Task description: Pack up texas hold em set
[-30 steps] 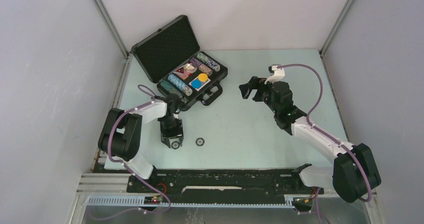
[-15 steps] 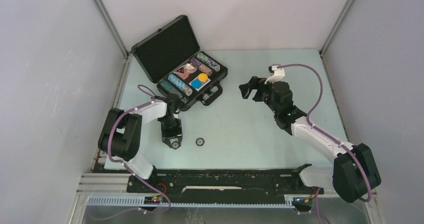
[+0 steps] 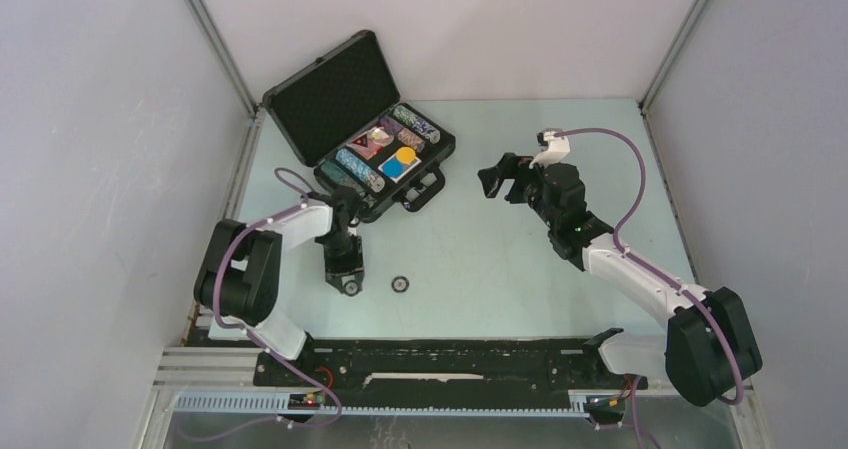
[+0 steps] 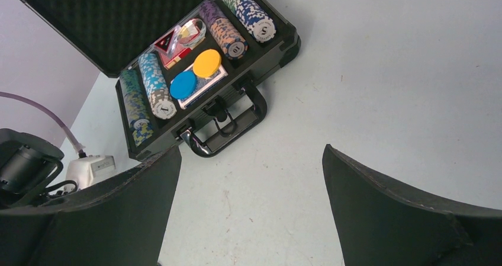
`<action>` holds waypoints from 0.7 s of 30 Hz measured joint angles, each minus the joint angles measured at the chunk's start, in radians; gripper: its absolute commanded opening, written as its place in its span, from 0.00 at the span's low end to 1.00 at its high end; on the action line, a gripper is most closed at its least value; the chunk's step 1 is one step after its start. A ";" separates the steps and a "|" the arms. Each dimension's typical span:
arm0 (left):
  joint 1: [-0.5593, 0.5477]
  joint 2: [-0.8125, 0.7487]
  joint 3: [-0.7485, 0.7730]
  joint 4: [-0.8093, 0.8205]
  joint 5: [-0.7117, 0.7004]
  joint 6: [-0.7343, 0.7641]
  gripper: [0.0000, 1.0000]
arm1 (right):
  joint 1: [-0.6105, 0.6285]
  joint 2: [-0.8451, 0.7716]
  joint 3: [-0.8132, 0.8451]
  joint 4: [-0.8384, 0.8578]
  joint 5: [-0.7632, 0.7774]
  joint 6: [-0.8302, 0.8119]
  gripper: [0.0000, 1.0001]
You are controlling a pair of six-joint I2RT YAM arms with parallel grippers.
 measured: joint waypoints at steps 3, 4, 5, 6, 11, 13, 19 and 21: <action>-0.005 -0.011 0.000 0.008 0.000 0.000 0.39 | 0.000 0.000 0.000 0.001 0.000 0.000 0.98; -0.009 -0.016 0.000 0.010 0.000 0.000 0.39 | 0.000 0.000 0.000 0.001 -0.001 0.000 0.98; -0.015 -0.021 0.000 0.010 0.000 0.000 0.39 | 0.000 0.000 0.000 0.001 -0.002 0.000 0.98; -0.021 -0.025 0.001 0.009 0.000 0.000 0.39 | 0.000 0.000 0.000 0.001 -0.003 0.000 0.98; -0.095 -0.044 0.021 -0.012 0.000 -0.001 0.39 | 0.000 0.000 0.000 0.001 -0.005 0.000 0.98; -0.126 -0.048 0.043 -0.021 0.000 -0.002 0.39 | 0.000 0.000 0.000 0.001 -0.007 0.000 0.98; -0.218 -0.051 0.111 -0.030 0.003 -0.023 0.39 | 0.000 0.000 0.000 0.001 -0.007 0.000 0.98; -0.257 -0.049 0.132 -0.038 -0.002 -0.028 0.40 | 0.000 0.000 0.000 0.001 -0.007 0.000 0.98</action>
